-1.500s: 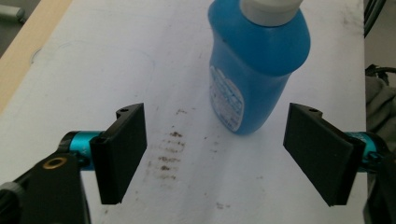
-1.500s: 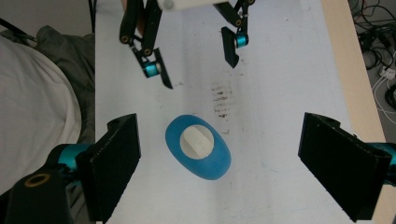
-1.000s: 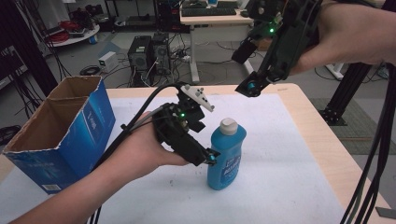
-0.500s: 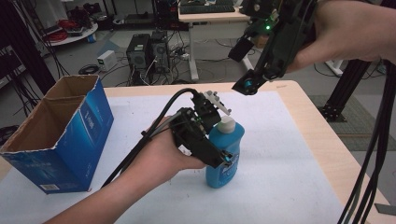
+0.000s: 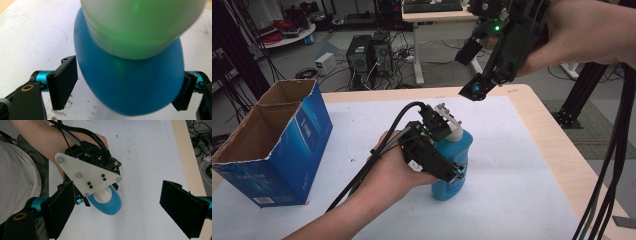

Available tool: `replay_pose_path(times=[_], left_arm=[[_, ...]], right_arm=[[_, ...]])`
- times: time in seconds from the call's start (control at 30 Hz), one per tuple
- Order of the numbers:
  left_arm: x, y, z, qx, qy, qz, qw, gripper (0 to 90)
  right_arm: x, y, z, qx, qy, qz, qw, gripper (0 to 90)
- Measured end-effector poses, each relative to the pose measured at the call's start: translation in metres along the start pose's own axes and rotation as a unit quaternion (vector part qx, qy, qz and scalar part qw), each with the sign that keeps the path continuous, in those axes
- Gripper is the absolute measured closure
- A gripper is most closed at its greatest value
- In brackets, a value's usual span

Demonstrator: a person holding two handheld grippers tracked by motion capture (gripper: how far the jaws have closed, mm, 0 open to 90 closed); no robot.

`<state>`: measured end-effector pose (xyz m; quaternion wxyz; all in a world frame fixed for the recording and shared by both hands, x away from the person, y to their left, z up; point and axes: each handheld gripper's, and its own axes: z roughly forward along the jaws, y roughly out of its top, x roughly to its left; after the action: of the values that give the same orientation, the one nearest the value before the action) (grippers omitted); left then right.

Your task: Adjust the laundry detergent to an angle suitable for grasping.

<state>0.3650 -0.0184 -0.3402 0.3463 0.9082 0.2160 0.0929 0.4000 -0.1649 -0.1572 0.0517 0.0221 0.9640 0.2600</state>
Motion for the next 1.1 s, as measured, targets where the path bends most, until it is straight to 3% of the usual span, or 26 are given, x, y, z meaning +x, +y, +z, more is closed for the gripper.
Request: replay_pose_path(times=[0.53,0.73,1.1], left_arm=[[-0.0028,-0.004,0.0087,-0.014,0.011,-0.027,0.9995,21.6],[-0.0021,-0.0034,0.0095,-0.016,0.002,-0.027,0.9995,24.8],[-0.0023,-0.0035,0.0096,-0.017,0.008,-0.027,0.9995,29.2]], right_arm=[[-0.0004,0.0007,0.0011,0.001,0.0,0.0,1.0,12.3],[-0.0007,-0.0003,0.0006,0.0,-0.001,0.002,1.0,12.2],[-0.0011,0.0011,0.0029,0.002,0.001,0.003,1.0,12.3]])
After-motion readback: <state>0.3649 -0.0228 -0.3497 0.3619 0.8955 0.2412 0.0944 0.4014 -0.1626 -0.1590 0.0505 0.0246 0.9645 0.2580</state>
